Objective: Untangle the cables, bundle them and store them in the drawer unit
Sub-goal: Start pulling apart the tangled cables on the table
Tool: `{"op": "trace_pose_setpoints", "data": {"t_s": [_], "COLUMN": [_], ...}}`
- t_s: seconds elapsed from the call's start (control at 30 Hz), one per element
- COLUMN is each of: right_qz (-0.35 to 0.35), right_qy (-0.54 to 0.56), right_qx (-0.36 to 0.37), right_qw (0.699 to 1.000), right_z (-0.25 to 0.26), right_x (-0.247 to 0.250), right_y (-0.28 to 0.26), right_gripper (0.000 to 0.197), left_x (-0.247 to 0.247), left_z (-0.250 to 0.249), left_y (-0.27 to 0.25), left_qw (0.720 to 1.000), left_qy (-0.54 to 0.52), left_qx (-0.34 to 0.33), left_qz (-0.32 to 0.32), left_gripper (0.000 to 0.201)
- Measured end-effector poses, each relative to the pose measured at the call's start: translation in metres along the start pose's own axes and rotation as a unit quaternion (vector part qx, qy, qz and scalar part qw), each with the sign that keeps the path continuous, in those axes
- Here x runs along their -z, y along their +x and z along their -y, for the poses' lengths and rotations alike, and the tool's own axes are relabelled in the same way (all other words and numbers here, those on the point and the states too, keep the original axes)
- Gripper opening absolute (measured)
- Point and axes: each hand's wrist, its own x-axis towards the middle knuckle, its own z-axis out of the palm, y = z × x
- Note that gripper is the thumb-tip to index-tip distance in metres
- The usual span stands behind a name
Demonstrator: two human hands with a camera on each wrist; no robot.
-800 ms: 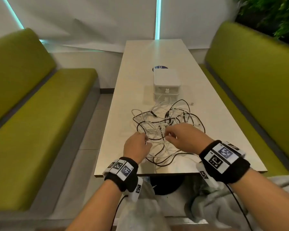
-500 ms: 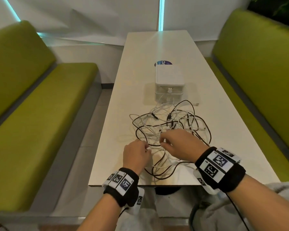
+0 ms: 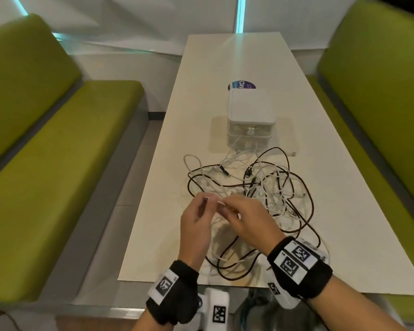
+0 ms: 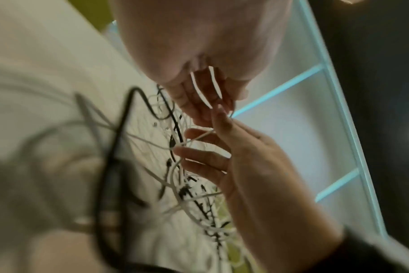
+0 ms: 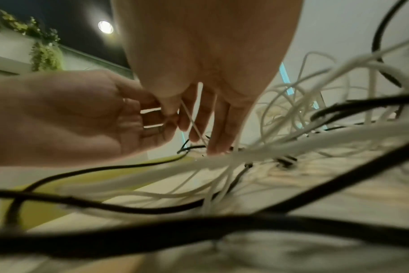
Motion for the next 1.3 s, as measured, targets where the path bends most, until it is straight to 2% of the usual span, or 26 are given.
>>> {"op": "trace_pose_setpoints", "data": {"t_s": [0.07, 0.17, 0.23, 0.33, 0.4, 0.5, 0.6, 0.7, 0.77, 0.87, 0.97, 1.0, 1.07, 1.13, 1.2, 1.3], "right_qz": [-0.013, 0.001, -0.008, 0.005, 0.02, 0.037, 0.061, 0.093, 0.104, 0.103, 0.11, 0.1, 0.074, 0.064, 0.057, 0.045], "right_qy": [0.011, -0.001, -0.011, 0.007, -0.03, -0.073, -0.07, -0.106, -0.119, -0.129, -0.136, -0.124, -0.092, -0.107, -0.124, -0.089], "right_qx": [0.014, 0.052, 0.093, 0.099, 0.122, 0.145, 0.133, 0.144, 0.125, 0.081, 0.046, 0.038, 0.032, 0.05, 0.076, 0.071], "right_qw": [1.0, 0.999, 0.996, 0.995, 0.992, 0.986, 0.987, 0.979, 0.98, 0.983, 0.983, 0.986, 0.992, 0.991, 0.988, 0.992], "right_z": [-0.002, -0.001, 0.002, 0.006, 0.009, 0.01, 0.008, 0.007, 0.005, -0.002, 0.0, 0.003, 0.009, 0.015, 0.02, 0.019], "right_x": [-0.001, -0.002, -0.002, 0.005, 0.007, 0.011, 0.02, 0.027, 0.029, 0.037, 0.045, 0.048, 0.052, 0.053, 0.051, 0.048], "right_y": [0.003, 0.005, 0.004, 0.007, 0.007, 0.01, 0.015, 0.017, 0.019, 0.025, 0.033, 0.036, 0.04, 0.039, 0.035, 0.029], "right_gripper": [0.029, 0.037, 0.032, 0.02, 0.017, 0.025, 0.037, 0.046, 0.048, 0.053, 0.055, 0.052, 0.048, 0.046, 0.043, 0.043], "left_x": [-0.005, -0.006, -0.002, 0.006, 0.012, 0.014, 0.022, 0.031, 0.041, 0.065, 0.075, 0.072, 0.063, 0.053, 0.047, 0.042], "left_z": [-0.004, -0.015, -0.024, -0.035, -0.037, -0.038, -0.04, -0.047, -0.056, -0.069, -0.07, -0.069, -0.065, -0.059, -0.051, -0.046], "left_y": [0.004, 0.009, 0.01, 0.009, 0.008, 0.01, 0.011, 0.01, 0.01, 0.011, 0.011, 0.011, 0.014, 0.018, 0.021, 0.024], "left_qw": [0.988, 0.949, 0.943, 0.943, 0.946, 0.951, 0.949, 0.96, 0.966, 0.966, 0.973, 0.98, 0.994, 0.989, 0.984, 0.993], "left_qy": [-0.138, -0.291, -0.309, -0.309, -0.304, -0.296, -0.308, -0.266, -0.238, -0.249, -0.224, -0.19, -0.057, 0.064, 0.109, 0.097], "left_qx": [0.061, 0.124, 0.125, 0.124, 0.109, 0.079, 0.061, 0.026, -0.009, -0.048, -0.053, -0.06, -0.083, -0.103, -0.097, -0.062], "left_qz": [-0.005, -0.019, -0.014, -0.001, 0.009, 0.026, 0.04, 0.086, 0.098, 0.057, 0.016, 0.021, 0.047, 0.088, 0.099, 0.036], "left_gripper": [0.025, 0.028, 0.029, 0.031, 0.03, 0.032, 0.034, 0.033, 0.032, 0.033, 0.034, 0.034, 0.026, 0.014, 0.008, 0.017]}}
